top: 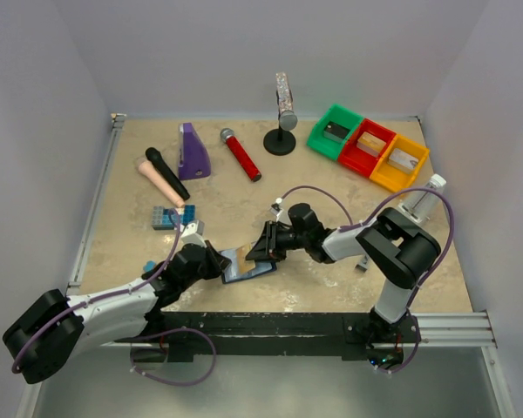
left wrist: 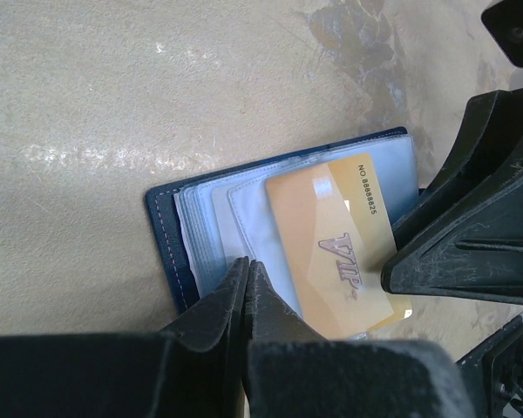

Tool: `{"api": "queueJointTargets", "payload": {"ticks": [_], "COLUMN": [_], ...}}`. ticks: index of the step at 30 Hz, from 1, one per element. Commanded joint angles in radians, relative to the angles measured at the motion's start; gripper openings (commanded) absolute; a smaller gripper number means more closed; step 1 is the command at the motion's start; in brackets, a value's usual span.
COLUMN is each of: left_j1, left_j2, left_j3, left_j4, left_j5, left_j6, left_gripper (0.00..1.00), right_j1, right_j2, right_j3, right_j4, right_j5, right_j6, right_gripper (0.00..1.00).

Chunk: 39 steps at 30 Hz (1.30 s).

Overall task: Take the credit cards out of the card holder
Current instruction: Remove the credit card from the card holder.

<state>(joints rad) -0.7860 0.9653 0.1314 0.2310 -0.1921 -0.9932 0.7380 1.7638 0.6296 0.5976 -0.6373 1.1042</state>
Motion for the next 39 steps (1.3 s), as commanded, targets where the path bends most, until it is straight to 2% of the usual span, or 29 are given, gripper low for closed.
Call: {"api": "queueJointTargets", "payload": {"ticks": [1,18,22,31,39], "left_j1": [-0.001,0.001,0.001,-0.002,-0.001], "left_j2": [0.016,-0.004,-0.011,-0.033,-0.068], "left_j3": [-0.047,-0.059,-0.059,-0.056,-0.044], "left_j4": [-0.111,-0.121,-0.128,-0.147,-0.193], "left_j5": [-0.03,-0.038,-0.041,-0.044,-0.053], "left_j6": [0.008,-0.009,-0.012,-0.021,-0.024], "left_gripper": [0.0,0.0,0.0,0.0,0.0], "right_j1": [-0.006,-0.029,-0.031,-0.032,-0.032], "right_j2": [-0.044,-0.059,-0.073,-0.196,-0.247], "right_j3": [-0.011,-0.034,-0.036,-0.004,0.005], "right_j4": [0.022,0.021,-0.001,-0.298,-0.39], "right_j5": [0.019,0.028,0.03,0.108,0.137], "right_j6": [-0.018,-0.021,-0.032,-0.184,-0.225], "right_gripper": [0.26,0.1,0.02,0.0,0.0]}}
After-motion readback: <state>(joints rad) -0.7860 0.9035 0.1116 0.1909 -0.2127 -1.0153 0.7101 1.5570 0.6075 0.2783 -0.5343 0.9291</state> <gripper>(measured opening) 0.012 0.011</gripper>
